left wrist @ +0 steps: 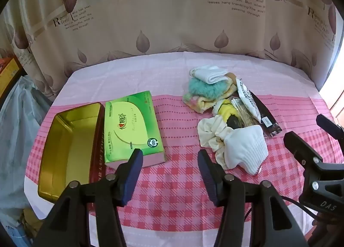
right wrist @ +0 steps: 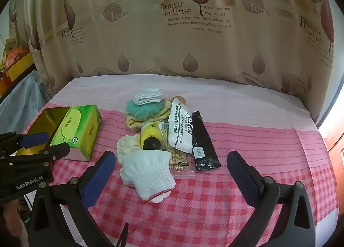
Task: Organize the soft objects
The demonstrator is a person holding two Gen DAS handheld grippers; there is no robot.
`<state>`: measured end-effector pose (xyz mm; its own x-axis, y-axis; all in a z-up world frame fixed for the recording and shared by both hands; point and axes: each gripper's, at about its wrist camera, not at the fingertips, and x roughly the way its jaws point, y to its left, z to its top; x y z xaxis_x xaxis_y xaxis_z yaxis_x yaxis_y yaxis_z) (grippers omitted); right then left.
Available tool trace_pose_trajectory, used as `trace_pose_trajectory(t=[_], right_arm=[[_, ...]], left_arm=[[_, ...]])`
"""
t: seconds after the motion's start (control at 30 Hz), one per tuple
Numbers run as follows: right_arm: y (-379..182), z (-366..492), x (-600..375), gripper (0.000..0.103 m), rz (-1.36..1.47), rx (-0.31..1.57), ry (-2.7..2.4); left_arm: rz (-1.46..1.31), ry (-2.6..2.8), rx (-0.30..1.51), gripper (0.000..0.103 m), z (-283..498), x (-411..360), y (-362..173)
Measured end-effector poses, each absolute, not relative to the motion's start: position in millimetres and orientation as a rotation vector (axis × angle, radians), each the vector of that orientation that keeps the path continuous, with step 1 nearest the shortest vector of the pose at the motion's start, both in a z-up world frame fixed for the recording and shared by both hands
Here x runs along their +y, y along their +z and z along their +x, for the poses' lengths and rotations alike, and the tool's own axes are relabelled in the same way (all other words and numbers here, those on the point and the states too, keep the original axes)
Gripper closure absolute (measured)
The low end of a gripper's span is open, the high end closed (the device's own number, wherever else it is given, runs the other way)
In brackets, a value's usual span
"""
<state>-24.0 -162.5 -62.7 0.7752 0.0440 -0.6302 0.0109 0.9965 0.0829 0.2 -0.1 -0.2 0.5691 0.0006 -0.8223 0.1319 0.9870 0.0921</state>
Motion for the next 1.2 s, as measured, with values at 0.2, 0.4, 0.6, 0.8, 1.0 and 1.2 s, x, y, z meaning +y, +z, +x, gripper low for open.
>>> trace_pose_trajectory(t=[0.2, 0.4, 0.6, 0.8, 1.0, 1.2], right_arm=[[-65, -23, -165, 0.001, 0.072, 0.684, 0.023], [-65, -24, -154, 0.001, 0.047, 0.687, 0.013], [-64, -25, -158, 0.001, 0.065, 0.68, 0.029], [-66, -25, -160, 0.001, 0.073, 0.688, 0.034], [-65, -24, -160, 0.001, 0.072, 0.688, 0.034], [-65, -24, -162, 0.001, 0.075, 0.688, 0.032]], left_arm=[[0.134, -0.094, 0.956, 0.049, -4, 5, 0], [0.134, -0.088, 0.97, 0.049, -2, 5, -3], [0.136, -0.082, 0.976, 0.049, -2, 9, -3], [0.142, -0.081, 0.983, 0.049, -2, 8, -4], [0.142, -0.086, 0.983, 0.049, -2, 8, -5], [0.141, -0.086, 0.985, 0.049, -2, 7, -8]])
